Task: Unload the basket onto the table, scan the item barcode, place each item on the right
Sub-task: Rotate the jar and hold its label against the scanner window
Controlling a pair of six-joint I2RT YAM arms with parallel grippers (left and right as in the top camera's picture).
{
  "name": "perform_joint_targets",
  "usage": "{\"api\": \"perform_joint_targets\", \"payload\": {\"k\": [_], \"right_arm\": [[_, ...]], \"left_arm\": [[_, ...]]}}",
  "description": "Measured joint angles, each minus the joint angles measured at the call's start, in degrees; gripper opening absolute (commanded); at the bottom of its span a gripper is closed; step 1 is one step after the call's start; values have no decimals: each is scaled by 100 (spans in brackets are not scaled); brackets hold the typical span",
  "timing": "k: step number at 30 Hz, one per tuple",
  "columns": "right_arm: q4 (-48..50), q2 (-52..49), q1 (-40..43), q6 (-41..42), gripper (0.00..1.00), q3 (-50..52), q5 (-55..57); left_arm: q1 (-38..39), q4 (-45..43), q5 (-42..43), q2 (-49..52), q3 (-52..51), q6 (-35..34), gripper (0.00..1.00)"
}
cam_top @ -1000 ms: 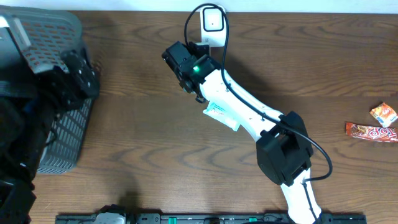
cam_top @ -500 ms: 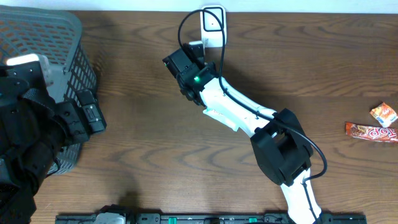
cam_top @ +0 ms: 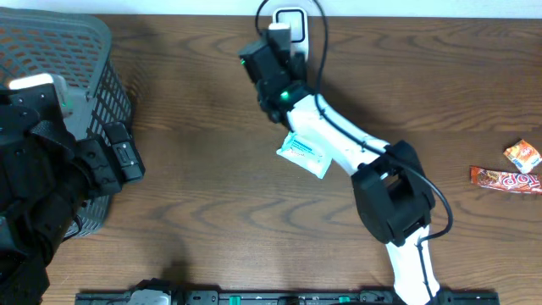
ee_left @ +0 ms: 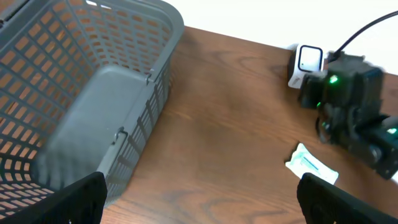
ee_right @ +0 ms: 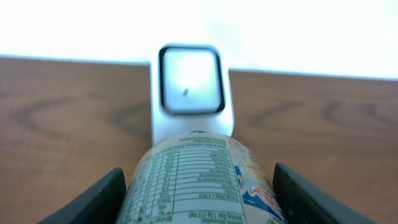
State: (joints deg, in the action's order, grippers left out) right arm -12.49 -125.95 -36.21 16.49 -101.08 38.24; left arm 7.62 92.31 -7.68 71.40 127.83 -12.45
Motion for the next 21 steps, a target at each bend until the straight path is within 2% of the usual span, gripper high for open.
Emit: {"api": "perform_joint_targets", "payload": {"k": [3,5,8,10,15,21], "right_arm": [[535,-22,173,-254,46,2,-52],[1220,-81,282,-509,46,2,-85],[1834,-190,356,-796,56,0,-118],[2258,-313,407,-1045,59,0,-175],[3602,-855,468,-1893,48,0,-380],[4546,-1329,503,-2662,53,13,-542]], "left_arm": [[0,0,0,0,0,2,98],[0,0,0,0,0,2,98],[0,0,0,0,0,0,98],[0,0,-2,0,0,2,98],[0,0,-2,0,-2,2,98],[0,0,-2,0,-2,2,98]]}}
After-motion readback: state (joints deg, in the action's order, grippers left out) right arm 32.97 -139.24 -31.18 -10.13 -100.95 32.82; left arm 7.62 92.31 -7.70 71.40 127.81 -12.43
